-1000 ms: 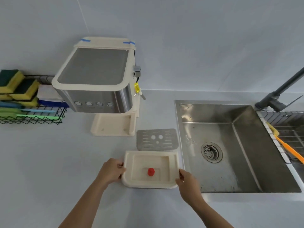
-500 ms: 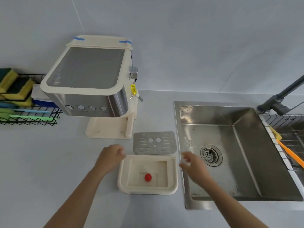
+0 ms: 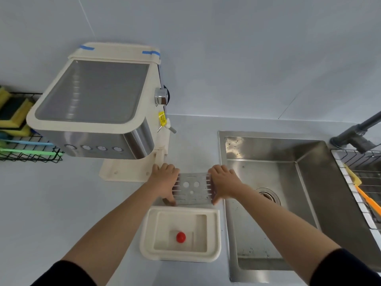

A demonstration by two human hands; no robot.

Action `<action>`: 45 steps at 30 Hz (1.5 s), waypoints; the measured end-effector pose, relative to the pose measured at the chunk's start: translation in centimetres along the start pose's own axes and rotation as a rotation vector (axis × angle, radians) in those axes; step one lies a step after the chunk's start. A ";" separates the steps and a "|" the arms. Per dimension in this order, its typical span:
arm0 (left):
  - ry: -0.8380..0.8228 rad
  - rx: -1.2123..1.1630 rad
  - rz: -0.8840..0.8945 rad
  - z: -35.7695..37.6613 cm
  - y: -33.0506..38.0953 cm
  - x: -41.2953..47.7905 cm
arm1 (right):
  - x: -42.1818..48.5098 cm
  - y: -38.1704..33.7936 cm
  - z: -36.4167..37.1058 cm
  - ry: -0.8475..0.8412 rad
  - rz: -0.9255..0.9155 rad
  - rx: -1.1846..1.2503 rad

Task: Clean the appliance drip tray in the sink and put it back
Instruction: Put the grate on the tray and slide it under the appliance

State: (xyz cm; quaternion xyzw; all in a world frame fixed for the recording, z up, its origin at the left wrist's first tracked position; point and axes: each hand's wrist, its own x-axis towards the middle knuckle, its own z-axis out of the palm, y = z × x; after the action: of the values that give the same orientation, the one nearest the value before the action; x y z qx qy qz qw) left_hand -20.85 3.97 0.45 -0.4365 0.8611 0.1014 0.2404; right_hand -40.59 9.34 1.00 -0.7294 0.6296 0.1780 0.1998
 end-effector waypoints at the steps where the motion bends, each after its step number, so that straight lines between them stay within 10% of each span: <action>1: 0.015 0.037 0.001 0.3 0.0 0.1 | 0.2 0.0 0.0 -0.008 -0.002 -0.027; 18: 0.158 0.060 0.014 0.9 -0.6 0.5 | 1.1 0.0 -0.4 0.056 -0.026 -0.158; 35: 0.461 -1.256 -0.331 -0.8 -2.2 -4.1 | -3.7 1.4 0.1 0.418 0.320 1.176; 45: 0.390 -1.174 -0.444 4.3 0.1 -12.4 | -11.3 -3.5 3.7 0.168 0.407 1.354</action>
State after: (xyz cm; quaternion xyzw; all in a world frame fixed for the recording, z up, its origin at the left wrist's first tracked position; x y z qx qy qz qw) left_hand -13.29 14.37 3.00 -0.6729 0.5797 0.4214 -0.1831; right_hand -38.78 21.24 3.80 -0.3241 0.7389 -0.2752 0.5227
